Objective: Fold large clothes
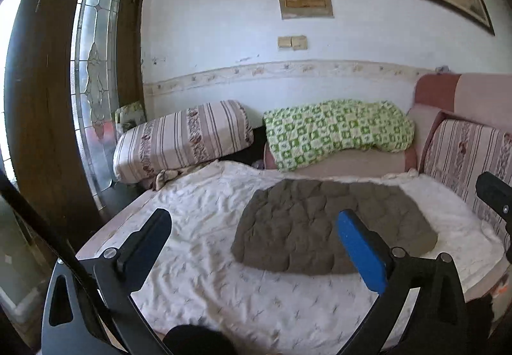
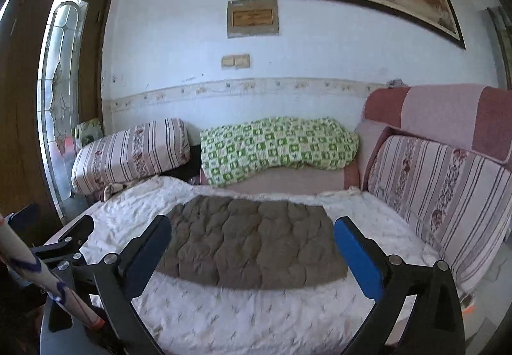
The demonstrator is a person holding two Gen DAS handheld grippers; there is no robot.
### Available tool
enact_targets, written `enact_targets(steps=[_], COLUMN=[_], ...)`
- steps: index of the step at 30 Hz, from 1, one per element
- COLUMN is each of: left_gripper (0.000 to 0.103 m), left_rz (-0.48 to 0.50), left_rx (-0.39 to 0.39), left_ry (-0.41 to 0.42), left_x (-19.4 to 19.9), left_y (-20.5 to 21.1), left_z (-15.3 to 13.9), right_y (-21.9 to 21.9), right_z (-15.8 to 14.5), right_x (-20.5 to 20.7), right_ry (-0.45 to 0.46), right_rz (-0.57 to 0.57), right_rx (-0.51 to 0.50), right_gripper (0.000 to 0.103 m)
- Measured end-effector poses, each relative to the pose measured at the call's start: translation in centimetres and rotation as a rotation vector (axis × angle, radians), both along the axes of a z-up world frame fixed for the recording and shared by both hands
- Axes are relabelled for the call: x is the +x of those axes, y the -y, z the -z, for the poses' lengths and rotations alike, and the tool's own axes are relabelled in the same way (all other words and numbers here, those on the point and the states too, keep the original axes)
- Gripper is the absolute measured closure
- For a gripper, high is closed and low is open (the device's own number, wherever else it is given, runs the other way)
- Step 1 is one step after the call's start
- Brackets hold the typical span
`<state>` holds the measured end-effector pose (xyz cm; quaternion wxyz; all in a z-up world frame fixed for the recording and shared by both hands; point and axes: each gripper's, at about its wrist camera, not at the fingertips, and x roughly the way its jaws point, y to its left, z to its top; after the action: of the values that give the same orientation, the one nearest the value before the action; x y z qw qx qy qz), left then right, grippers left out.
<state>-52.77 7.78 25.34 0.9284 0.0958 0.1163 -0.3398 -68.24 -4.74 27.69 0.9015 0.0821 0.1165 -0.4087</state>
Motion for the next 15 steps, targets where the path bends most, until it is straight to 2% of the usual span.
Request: enact_targets(steps=[3,6,8,11,15], left_gripper=[0.0,0.0,0.0,0.0,0.0], left_rz=[0.001,0.01,0.022,-0.034,-0.049], left_rx=[0.019,0.042,0.025,0.013,0.04], left_ry=[-0.036,-0.014,-0.008,-0.011,0.016], left_x=[-0.2,-0.8,-1.1,-0.9,0.0], left_y=[-0.5,-0.5,-0.5,-0.1,0.4], left_z=[0.3,0.3,0.2,0.6,1.3], right_y=[-0.7,-1.0,-0.8,0.4,1.9], right_z=[0.6,0.9,1.0,1.3,2.5], right_x=[0.3,0.7,1.2,1.8,3.2], right_ry=[-0.02,-0.044,-0.052,-0.033,-0.025], right_rz=[-0.019,-0.025,-0.02,-0.016,-0.016], right_rx=[0.019,0.017,0.01,0.03,0.058], right_gripper=[0.0,0.0,0.0,0.0,0.0])
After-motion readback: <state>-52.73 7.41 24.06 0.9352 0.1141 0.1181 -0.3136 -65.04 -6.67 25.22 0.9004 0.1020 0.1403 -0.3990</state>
